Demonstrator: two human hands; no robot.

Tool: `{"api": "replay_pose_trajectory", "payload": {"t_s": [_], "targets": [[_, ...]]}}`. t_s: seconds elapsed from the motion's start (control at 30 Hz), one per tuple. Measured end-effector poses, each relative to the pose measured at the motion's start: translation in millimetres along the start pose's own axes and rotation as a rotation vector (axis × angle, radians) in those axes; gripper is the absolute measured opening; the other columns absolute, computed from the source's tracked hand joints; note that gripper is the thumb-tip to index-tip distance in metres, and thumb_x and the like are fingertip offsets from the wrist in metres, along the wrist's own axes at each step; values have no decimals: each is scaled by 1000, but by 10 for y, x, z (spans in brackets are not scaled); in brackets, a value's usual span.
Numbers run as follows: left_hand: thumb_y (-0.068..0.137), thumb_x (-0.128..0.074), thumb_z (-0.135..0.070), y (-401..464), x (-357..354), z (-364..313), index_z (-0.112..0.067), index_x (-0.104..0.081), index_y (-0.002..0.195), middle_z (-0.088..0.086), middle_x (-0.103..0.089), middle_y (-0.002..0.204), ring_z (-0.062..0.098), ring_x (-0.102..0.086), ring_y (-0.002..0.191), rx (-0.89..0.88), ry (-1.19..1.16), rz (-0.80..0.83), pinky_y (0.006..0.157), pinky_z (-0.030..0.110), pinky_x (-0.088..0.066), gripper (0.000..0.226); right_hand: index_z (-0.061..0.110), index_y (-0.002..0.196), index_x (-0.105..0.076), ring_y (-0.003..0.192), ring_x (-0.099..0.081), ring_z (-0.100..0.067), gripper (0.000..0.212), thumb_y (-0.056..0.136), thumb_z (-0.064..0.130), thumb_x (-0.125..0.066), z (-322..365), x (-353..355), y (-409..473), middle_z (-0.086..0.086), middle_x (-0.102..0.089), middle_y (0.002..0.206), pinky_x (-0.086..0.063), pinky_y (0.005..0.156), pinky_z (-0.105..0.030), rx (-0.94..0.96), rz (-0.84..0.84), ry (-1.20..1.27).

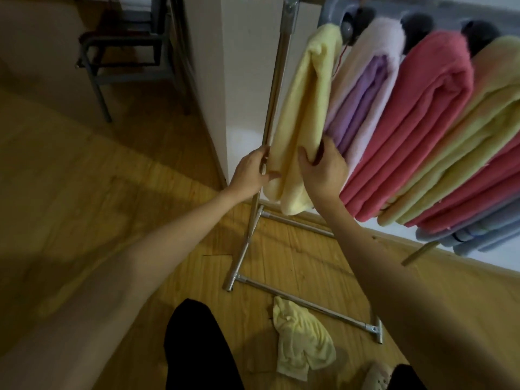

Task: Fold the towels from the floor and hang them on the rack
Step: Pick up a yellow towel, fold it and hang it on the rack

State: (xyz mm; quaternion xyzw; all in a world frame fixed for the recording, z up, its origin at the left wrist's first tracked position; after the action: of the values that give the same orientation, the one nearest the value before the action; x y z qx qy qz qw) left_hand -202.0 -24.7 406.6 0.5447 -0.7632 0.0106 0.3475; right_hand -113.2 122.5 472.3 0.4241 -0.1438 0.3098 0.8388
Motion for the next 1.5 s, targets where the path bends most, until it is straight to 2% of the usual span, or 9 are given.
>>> {"api": "replay_pose_trajectory", "payload": {"t_s": [0.17,0.33,0.5,0.7,0.83,1.03,1.2,1.37,1.5], "targets": [[75,-79,-25,143,-88,286,-8,-60,118,-3,-64,100,13,-61,85,121,-60,-31,69,14,-49,50,4,87,-57,76,-58,-27,21,80,23,-64,-148,-56,-76,-9,-62,86,-36,62,-30,-63,21,-12],[82,-73,-30,205,-173,325,-7,-66,106,6,-70,96,18,-63,80,73,-11,-40,71,29,-55,34,1,100,-56,85,-58,-26,26,83,19,-62,-174,-80,-165,-11,-62,94,-37,69,-26,-57,40,6],[82,-71,-22,45,72,486,-6,-59,92,2,-59,85,16,-56,74,64,102,-225,62,24,-46,22,0,97,-52,74,-60,-31,23,85,18,-61,-131,-241,-375,-13,-63,84,-45,64,-39,-77,105,40],[83,-69,-13,-113,485,550,-1,-58,98,12,-59,100,18,-55,86,62,185,-369,74,26,-47,22,-6,126,-41,57,-59,-32,47,87,14,-56,124,-534,-600,-14,-63,72,-40,49,-32,-55,167,76],[81,-68,-5,-174,553,552,0,-58,99,15,-58,103,21,-57,89,54,224,-379,77,26,-49,21,-6,142,-25,66,-62,-36,60,90,9,-52,4,-703,-557,-19,-66,78,-40,53,-34,-123,205,26],[80,-68,-2,-179,90,492,1,-56,105,16,-56,105,26,-58,94,10,275,-221,82,33,-52,28,-6,132,-40,78,-63,-38,41,92,5,-45,-269,-763,-486,-21,-67,86,-47,63,-43,-142,305,-177],[89,-61,-11,-341,-479,488,0,-58,107,13,-58,102,24,-59,94,-37,321,-58,84,30,-50,21,-3,114,-51,91,-62,-40,25,91,8,-48,-550,-843,-674,-20,-67,100,-43,65,-41,-45,463,-178],[95,-54,-23,-778,-872,695,-4,-58,101,11,-59,94,16,-53,78,-17,375,-17,62,24,-42,21,6,125,-48,97,-63,-39,37,90,15,-51,-1073,-811,-1201,-18,-66,108,-51,72,-47,-2,618,-174],[93,-54,-17,-1311,-1485,1402,-3,-39,137,17,-51,127,30,-53,113,221,376,248,89,38,-49,49,9,140,-36,115,-55,-36,46,96,18,-48,-1788,-843,-1882,-17,-53,133,-48,83,-45,-68,881,-294]]}}
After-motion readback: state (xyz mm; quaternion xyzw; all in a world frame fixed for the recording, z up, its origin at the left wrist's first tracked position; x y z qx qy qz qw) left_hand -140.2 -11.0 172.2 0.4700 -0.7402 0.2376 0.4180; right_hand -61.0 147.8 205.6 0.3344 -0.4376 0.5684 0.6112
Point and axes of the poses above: each hand's wrist, its own y-axis towards the middle knuckle, its own x-axis out of the back of the hand, z = x × y, the point moved 10 cm from there along y, towards the middle knuckle
